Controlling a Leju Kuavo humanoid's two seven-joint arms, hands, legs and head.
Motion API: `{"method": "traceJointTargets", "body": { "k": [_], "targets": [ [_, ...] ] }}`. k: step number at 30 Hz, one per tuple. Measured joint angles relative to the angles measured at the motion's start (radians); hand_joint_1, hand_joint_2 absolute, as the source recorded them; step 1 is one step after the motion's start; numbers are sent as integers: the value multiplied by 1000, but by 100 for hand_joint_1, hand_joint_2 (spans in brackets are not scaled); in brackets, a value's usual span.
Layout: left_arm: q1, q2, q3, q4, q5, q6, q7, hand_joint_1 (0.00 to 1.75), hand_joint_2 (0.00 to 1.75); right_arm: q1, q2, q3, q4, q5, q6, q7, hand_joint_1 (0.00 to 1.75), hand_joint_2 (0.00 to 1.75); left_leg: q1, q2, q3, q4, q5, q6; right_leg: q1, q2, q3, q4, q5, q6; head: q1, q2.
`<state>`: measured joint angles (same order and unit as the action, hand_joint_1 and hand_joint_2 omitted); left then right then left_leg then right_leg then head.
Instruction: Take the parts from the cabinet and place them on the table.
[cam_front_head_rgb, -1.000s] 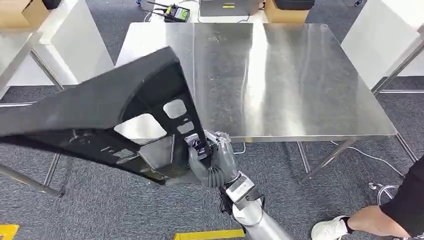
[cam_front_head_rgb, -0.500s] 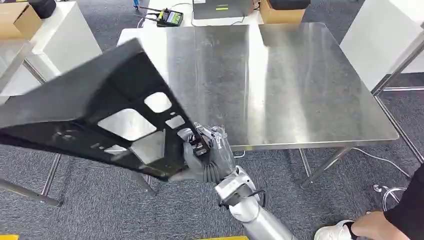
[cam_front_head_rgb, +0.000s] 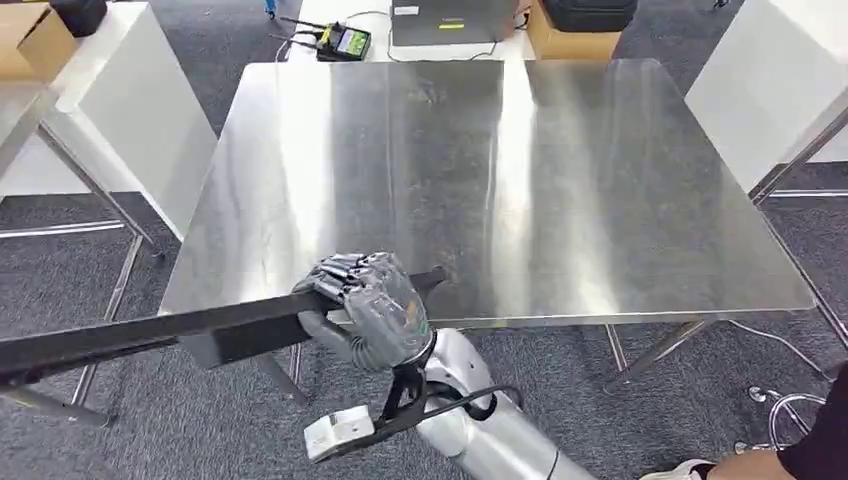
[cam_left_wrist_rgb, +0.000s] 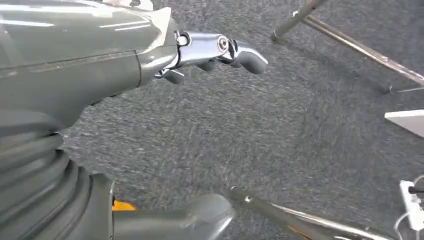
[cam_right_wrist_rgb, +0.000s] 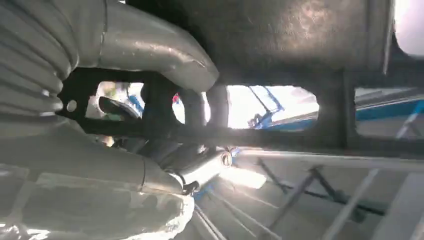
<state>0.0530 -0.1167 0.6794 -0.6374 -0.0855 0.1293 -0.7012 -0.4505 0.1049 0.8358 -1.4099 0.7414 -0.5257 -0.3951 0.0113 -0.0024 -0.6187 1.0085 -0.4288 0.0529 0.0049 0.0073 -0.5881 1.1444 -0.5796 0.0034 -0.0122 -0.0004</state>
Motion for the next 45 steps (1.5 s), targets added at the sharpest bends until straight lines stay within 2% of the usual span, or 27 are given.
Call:
{"method": "traceJointTargets", "body": {
  "k": [1, 2, 3, 4, 5, 6, 7, 8, 9, 10, 11, 14, 19, 21, 22, 23, 24, 25, 30, 35, 38, 45],
  "targets": [
    [0, 0, 0, 0, -1, -2, 0, 0, 175, -4, 1, 7, 10, 65, -6, 30, 175, 175, -1, -1, 5, 0, -6, 0, -4, 0, -54, 86, -23, -1, -1, 0],
    [1, 0, 0, -2, -1, -3, 0, 0, 175, -5, 2, 15, 20, 122, -6, 60, 175, 175, -1, -1, 10, 0, -12, 1, -6, 0, -101, 153, -34, 4, 0, 0],
    [2, 0, 0, -2, -1, -3, 0, 0, 175, -5, 2, 24, 32, 183, -6, 92, 175, 175, 0, -1, 17, 0, -18, -1, -9, 0, -126, 176, -26, 11, 1, 0],
    [3, 0, 0, -2, -1, -3, 0, 0, 175, -8, 3, 33, 45, 251, 1, 129, 175, 175, 1, -3, 26, 0, -24, -4, -14, 0, -127, 149, 4, 23, 0, 0],
    [3, 0, 0, -1, -1, -4, 0, 0, 175, -16, 7, 43, 56, 302, 18, 161, 175, 175, 3, -4, 35, 1, -31, -8, -21, -1, -107, 82, 47, 38, 0, 0],
    [1, 0, 0, -1, -2, -5, 0, 0, 175, -25, 14, 49, 66, 355, 33, 200, 175, 175, 5, -5, 46, 2, -38, -14, -27, -3, -75, -7, 97, 51, 0, 0],
    [0, 0, 0, -1, -1, -5, 0, 0, 175, -39, 21, 53, 80, 416, 47, 243, 175, 175, 5, -5, 52, 2, -45, -22, -32, -10, -47, -90, 139, 60, 2, 0],
    [-4, 3, 2, -1, -1, -5, 0, 0, 175, -60, 28, 56, 108, 474, 63, 287, 175, 175, -2, -6, 53, 10, -54, -32, -27, -13, -29, -120, 147, 55, 6, 0],
    [-5, 3, 2, -1, -1, -5, 0, 0, 175, -79, 37, 57, 136, 497, 77, 313, 175, 175, -1, -5, 53, 9, -58, -36, -32, -7, -32, -124, 149, 39, 3, 0],
    [-7, 5, 3, -1, -1, -5, 0, 0, 175, -96, 46, 54, 168, 505, 84, 331, 175, 175, 2, -6, 53, 12, -60, -29, -34, -7, -31, -125, 150, 38, -4, 0],
    [-6, 6, 3, 0, -1, -5, 0, 0, 175, -106, 50, 49, 191, 510, 90, 339, 175, 175, 7, -6, 53, 11, -59, -24, -30, -6, -30, -125, 150, 37, -2, 0],
    [-7, 6, 3, 0, -1, -6, 0, 0, 175, -135, 63, 43, 238, 522, 100, 355, 175, 175, 10, -1, 60, 2, -59, -24, -24, 1, -31, -125, 146, 32, -4, 0],
    [-11, 9, 5, 6, 29, -10, 0, 0, 175, -203, 69, 3, 371, 647, 151, 496, 175, 175, 10, 0, 65, -5, -60, -27, -21, 1, -30, -125, 142, 22, -5, 0],
    [-14, 14, -1, 21, 55, -6, 0, 0, 175, -247, 68, -39, 480, 731, 163, 562, 175, 175, 10, 0, 66, -6, -61, -31, -20, 1, -29, -125, 142, 21, -4, 0],
    [-14, 15, -1, 26, 56, -6, 0, 0, 175, -263, 64, -58, 524, 751, 164, 581, 175, 175, 10, -1, 66, -6, -60, -35, -19, 0, -28, -125, 142, 21, -4, 0],
    [-13, 16, -1, 29, 56, -6, 0, 0, 175, -277, 57, -77, 570, 772, 162, 603, 175, 175, 11, -1, 66, -6, -60, -45, -19, 0, -28, -124, 142, 21, -3, 0],
    [-13, 16, 0, 35, 55, -6, 0, 0, 175, -291, 51, -88, 604, 793, 161, 626, 175, 175, 11, 0, 66, -6, -60, -48, -19, 0, -28, -124, 143, 21, -3, 0],
    [-14, 16, 2, 41, 53, -6, 0, 0, 175, -307, 46, -96, 644, 810, 162, 649, 175, 175, 11, 1, 66, -6, -60, -48, -19, 1, -28, -124, 145, 18, -3, 0],
    [-19, 16, 32, 61, 36, -19, 0, 0, 175, -369, 11, -174, 810, 808, 171, 726, 175, 175, 6, 0, 67, -4, -60, -48, -22, 0, -25, -126, 145, 18, -3, 0],
    [-21, 14, 61, 74, 22, -24, 0, 0, 175, -399, -33, -257, 911, 797, 172, 765, 175, 175, 4, 0, 73, -4, -62, -46, -22, 0, -17, -132, 144, 18, -3, 0],
    [-21, 13, 78, 76, 19, -23, 0, 0, 175, -393, -57, -293, 944, 790, 177, 791, 175, 175, 2, 0, 73, -4, -62, -45, -22, 0, -15, -133, 145, 19, -3, 0],
    [-22, 9, 95, 76, 10, -23, 0, 0, 175, -393, -78, -335, 976, 789, 179, 799, 175, 175, 1, 0, 77, -4, -64, -42, -25, 0, -13, -133, 145, 19, -3, 0]
  ]
}}
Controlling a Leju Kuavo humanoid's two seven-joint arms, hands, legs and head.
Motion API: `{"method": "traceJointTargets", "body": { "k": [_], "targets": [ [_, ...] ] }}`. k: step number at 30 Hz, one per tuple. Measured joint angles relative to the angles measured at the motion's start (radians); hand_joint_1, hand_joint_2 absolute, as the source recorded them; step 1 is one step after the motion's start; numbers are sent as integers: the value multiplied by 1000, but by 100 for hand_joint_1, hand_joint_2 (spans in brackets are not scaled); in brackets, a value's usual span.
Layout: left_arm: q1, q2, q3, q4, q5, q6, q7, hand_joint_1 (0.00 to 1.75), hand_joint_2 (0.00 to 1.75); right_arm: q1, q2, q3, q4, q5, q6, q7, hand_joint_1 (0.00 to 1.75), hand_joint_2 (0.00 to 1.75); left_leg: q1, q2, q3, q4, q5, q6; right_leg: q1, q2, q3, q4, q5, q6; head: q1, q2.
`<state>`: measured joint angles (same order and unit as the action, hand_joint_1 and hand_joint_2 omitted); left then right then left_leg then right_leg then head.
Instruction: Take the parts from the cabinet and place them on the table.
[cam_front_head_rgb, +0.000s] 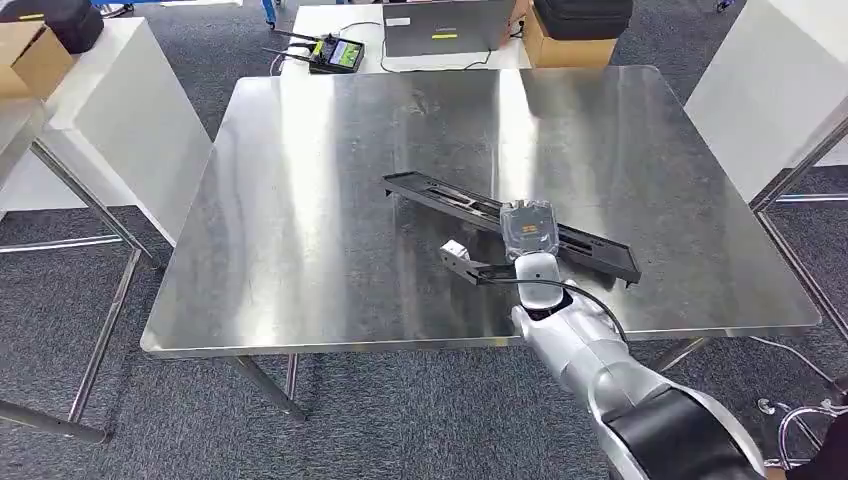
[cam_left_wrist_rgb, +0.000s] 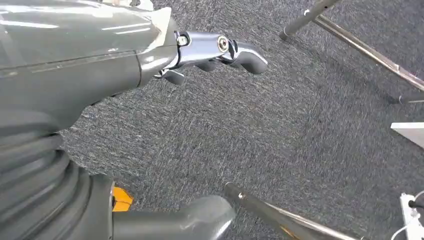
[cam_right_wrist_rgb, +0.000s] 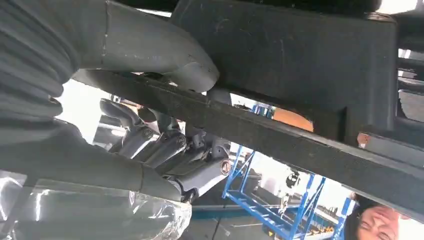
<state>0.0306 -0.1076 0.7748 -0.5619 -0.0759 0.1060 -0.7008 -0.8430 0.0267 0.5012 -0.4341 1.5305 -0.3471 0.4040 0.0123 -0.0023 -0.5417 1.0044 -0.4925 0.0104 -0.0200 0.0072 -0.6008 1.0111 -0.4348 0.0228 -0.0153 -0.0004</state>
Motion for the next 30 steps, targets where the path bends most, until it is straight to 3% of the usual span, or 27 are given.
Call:
{"method": "traceJointTargets", "body": {
  "k": [2, 3, 7, 8, 26, 30],
  "targets": [
    [0, -2, 2, 0, -9, 0, 0, 0, 175, 1, -3, -8, 5, 3, 0, 7, 175, 175, 0, 0, 0, 0, 0, 0, 0, 0, 0, 0, 0, 0, 0, 0],
    [0, -3, 3, 0, -11, 0, 0, 0, 175, 1, -5, -14, 7, 6, 1, 8, 0, 0, 0, 0, 1, 0, 0, 0, 0, -1, 1, 0, 0, 0, 0, 0],
    [0, -8, 12, -2, -40, 25, 0, 0, 175, 18, -10, -41, 16, 25, 4, 11, 0, 0, 0, 0, 1, 0, 0, 0, 0, -1, 2, 0, 0, 0, 0, 0],
    [0, -10, 14, -2, -45, 31, 0, 0, 0, 26, -13, -49, 18, 31, 4, 11, 0, 0, -1, 0, 1, 0, 0, 0, 0, 0, 2, 0, 0, 0, 0, 0],
    [-1, -21, 55, -16, -60, 20, 0, 0, 0, 52, -10, -48, 18, 39, -9, 5, 0, 0, -1, 0, 1, 0, 0, 1, -1, 2, 2, 0, 0, 0, 0, 0],
    [-2, -22, 57, -17, -60, 28, 0, 0, 0, 52, -6, -25, 18, 39, -75, -8, 0, 0, -1, 1, 1, 0, 0, 1, -2, 2, 2, 0, 0, 0, 0, 0]
  ]
}}
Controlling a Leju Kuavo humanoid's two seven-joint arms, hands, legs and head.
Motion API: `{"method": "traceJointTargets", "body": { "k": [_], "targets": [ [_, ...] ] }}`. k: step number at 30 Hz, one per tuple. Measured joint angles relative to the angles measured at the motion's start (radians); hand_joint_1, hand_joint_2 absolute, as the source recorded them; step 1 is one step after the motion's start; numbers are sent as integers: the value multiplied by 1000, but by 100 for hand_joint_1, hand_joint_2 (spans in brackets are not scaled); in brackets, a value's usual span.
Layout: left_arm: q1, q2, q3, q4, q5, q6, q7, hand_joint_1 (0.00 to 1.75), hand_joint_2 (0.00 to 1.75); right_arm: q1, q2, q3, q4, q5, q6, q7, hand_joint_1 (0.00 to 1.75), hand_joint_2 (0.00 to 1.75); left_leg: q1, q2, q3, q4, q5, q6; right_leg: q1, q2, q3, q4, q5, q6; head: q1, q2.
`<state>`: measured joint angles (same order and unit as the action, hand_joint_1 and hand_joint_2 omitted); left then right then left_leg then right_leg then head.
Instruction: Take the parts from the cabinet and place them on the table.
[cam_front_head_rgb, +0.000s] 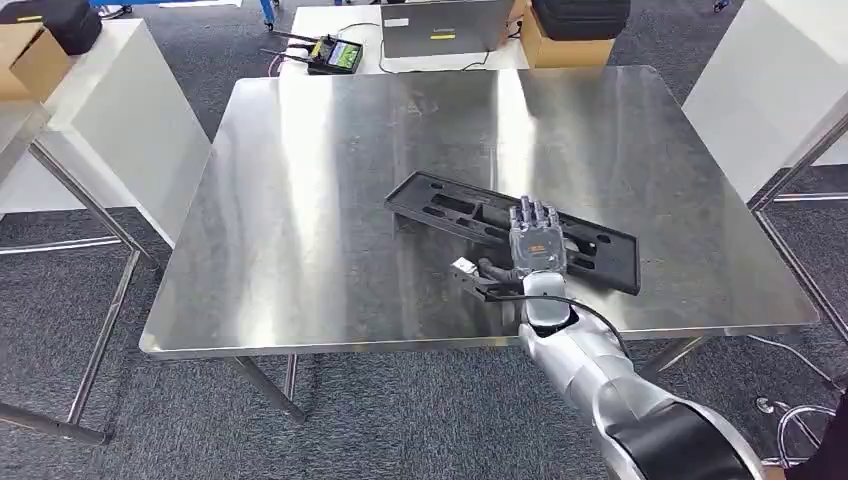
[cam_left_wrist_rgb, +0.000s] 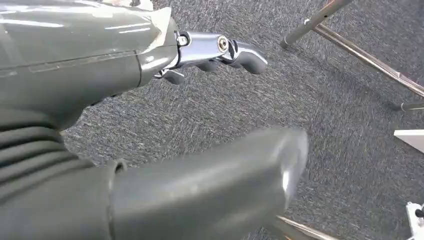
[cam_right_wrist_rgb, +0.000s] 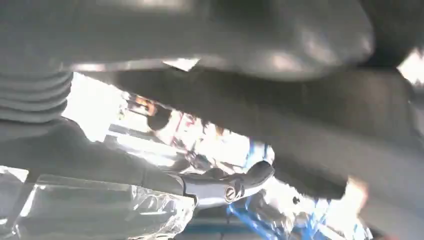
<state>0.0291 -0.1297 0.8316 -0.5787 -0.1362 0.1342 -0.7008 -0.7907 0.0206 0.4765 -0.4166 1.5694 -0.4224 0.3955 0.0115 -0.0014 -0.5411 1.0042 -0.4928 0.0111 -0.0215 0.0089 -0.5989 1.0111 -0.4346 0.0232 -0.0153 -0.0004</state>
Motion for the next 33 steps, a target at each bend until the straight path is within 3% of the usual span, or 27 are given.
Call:
{"method": "traceJointTargets", "body": {
  "k": [6, 7, 10, 11, 13, 14, 16, 18, 24, 26, 29, 33],
  "targets": [
    [-1, -8, 7, -4, -3, 18, 0, 0, 0, 19, 47, 5, -51, -83, -206, -164, 0, 0, 1, 0, 0, 0, 0, 0, 0, 0, 0, 0, 0, 0, 0, 0],
    [-1, -9, 8, -5, -3, 22, 0, 0, 0, 25, 57, 4, -66, -118, -228, -212, 0, 0, 1, 0, 0, 0, 0, 0, 0, 0, 0, 0, 0, 0, 0, 0],
    [0, -13, 9, -10, -11, 35, 0, 0, 0, 87, 103, -32, -213, -321, -252, -468, 0, 0, 2, 0, 0, 0, 0, 0, 1, 0, 0, 0, 0, 0, 0, 0],
    [0, -15, 9, -11, -14, 39, 0, 0, 0, 103, 129, -48, -256, -442, -226, -568, 0, 0, 2, 0, 0, 0, 0, 0, 1, 0, 0, 0, 0, 0, -1, 0],
    [0, -19, 9, -21, -18, 47, 0, 0, 0, 138, 171, -65, -338, -665, -132, -702, 0, 0, 2, 0, 1, 0, 0, 0, 2, 0, 0, 0, -1, -1, 0, 0],
    [1, -20, 9, -26, -18, 50, 0, 0, 0, 163, 189, -73, -397, -809, -46, -771, 0, 0, 2, 0, 1, -1, 0, 0, 2, 0, -1, 0, -1, -1, 0, 0],
    [5, -21, 9, -35, -18, 53, 0, 0, 0, 212, 214, -81, -511, -1060, 123, -844, 0, 0, 2, 0, 1, -1, 0, 0, 2, -1, -1, 0, -1, -1, 0, 0],
    [10, -22, 9, -42, -16, 53, 0, 0, 0, 260, 225, -81, -608, -1221, 232, -883, 0, 0, 1, -1, 0, -1, 0, 0, 2, -1, -1, 0, -1, -1, 0, 0],
    [11, -23, 9, -52, -16, 54, 0, 0, 0, 312, 238, -88, -740, -1285, 277, -906, 0, 0, -1, -1, 1, 0, 0, 0, 2, -1, -1, 0, -1, 0, 0, 0],
    [13, -23, 9, -58, -13, 55, 0, 0, 0, 341, 235, -89, -783, -1396, 336, -964, 0, 0, -1, -1, 1, 0, 0, 0, 2, -1, 0, 0, -1, 0, 0, 0],
    [24, -24, 8, -69, -10, 53, 0, 0, 0, 417, 213, -64, -928, -1624, 474, -1019, 0, 0, -1, -1, 1, 0, -1, 1, 2, -1, -1, 0, -1, 0, -1, 0],
    [25, -24, 7, -79, 2, 53, 0, 0, 0, 519, 153, 4, -1108, -1813, 631, -1053, 0, 0, -1, -1, 1, 0, -4, 0, 2, -1, -1, 0, -3, 2, 0, 0]
  ]
}}
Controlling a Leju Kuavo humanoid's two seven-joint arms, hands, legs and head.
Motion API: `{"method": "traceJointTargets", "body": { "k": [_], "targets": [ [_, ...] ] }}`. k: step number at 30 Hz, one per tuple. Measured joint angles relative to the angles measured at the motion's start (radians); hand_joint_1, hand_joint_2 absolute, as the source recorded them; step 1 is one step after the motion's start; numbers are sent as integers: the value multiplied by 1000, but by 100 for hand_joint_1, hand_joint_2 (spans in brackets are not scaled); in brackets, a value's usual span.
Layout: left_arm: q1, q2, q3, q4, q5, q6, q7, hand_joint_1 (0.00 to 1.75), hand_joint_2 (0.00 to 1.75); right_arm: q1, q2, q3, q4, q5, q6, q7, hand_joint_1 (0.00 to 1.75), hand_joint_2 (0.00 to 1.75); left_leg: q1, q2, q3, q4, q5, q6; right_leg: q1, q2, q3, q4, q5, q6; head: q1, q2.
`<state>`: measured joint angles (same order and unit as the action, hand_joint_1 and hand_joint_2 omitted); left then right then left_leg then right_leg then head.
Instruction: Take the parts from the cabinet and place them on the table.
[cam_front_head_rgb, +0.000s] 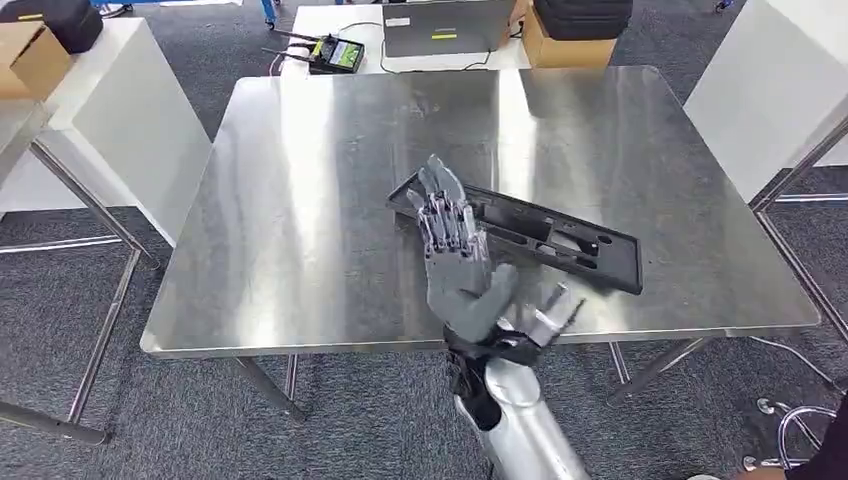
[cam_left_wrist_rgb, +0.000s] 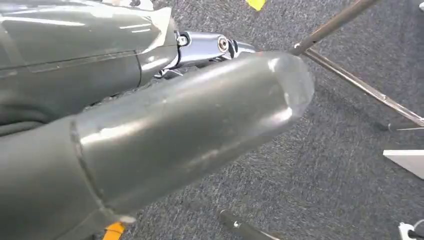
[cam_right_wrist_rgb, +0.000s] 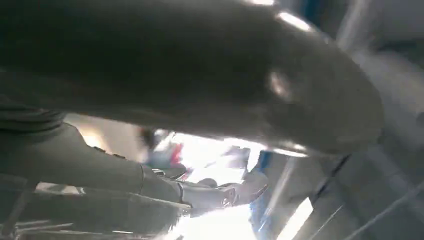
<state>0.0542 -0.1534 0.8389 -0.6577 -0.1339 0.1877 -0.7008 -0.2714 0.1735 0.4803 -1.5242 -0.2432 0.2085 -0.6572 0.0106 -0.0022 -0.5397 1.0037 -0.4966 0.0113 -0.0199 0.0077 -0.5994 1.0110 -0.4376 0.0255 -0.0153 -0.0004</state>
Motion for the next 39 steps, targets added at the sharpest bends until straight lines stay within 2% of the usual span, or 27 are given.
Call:
{"method": "traceJointTargets", "body": {
  "k": [6, 14, 17, 30, 31, 34, 38, 39],
  "targets": [
    [0, 0, 0, -6, 2, 2, 0, 0, 0, 72, -48, 52, -133, -39, 26, -10, 0, 0, 0, 1, -1, 0, -1, 0, 0, 1, 0, 0, 0, 0, 0, 0],
    [0, 0, 0, -8, 2, 11, 0, 0, 0, 94, -72, 69, -179, -62, 38, -19, 0, 0, 0, 0, 1, 0, -1, 0, 0, 0, 1, 0, 0, 0, 0, 0],
    [8, -8, 0, -27, 2, 28, 0, 0, 0, 138, -79, 64, -208, -83, 46, -32, 0, 0, 0, 0, 1, 0, -1, 0, 0, 0, 1, 0, 0, 0, 0, 0],
    [25, -43, -2, -64, 1, 57, 0, 0, 0, 282, -102, -57, -264, -105, 100, -40, 0, 0, -1, 0, 1, 0, -4, 1, -1, 1, 2, 0, -1, 1, 0, 0],
    [28, -43, -5, -69, 1, 49, 0, 0, 0, 293, -102, -67, -270, -103, 102, -40, 0, 0, -1, 0, 0, 2, -6, 4, -6, 1, 4, -2, -1, 1, -1, 0],
    [37, -46, -14, -85, 1, 21, 0, 0, 0, 321, -103, -98, -279, -106, 104, -40, 0, 0, -1, 0, 1, 3, -7, 7, -7, 1, 5, -2, -2, 3, 0, 0],
    [39, -46, -29, -98, 2, 1, 0, 0, 0, 352, -109, -136, -281, -121, 119, -40, 0, 0, -7, 0, 1, 9, -12, 18, -13, 1, 7, -3, -2, 6, 0, 0],
    [40, -45, -33, -101, 3, -2, 0, 0, 0, 357, -110, -144, -281, -126, 121, -40, 0, 0, -9, 0, 1, 11, -8, 22, -15, 1, 9, -4, 3, 12, -1, 0]
  ]
}}
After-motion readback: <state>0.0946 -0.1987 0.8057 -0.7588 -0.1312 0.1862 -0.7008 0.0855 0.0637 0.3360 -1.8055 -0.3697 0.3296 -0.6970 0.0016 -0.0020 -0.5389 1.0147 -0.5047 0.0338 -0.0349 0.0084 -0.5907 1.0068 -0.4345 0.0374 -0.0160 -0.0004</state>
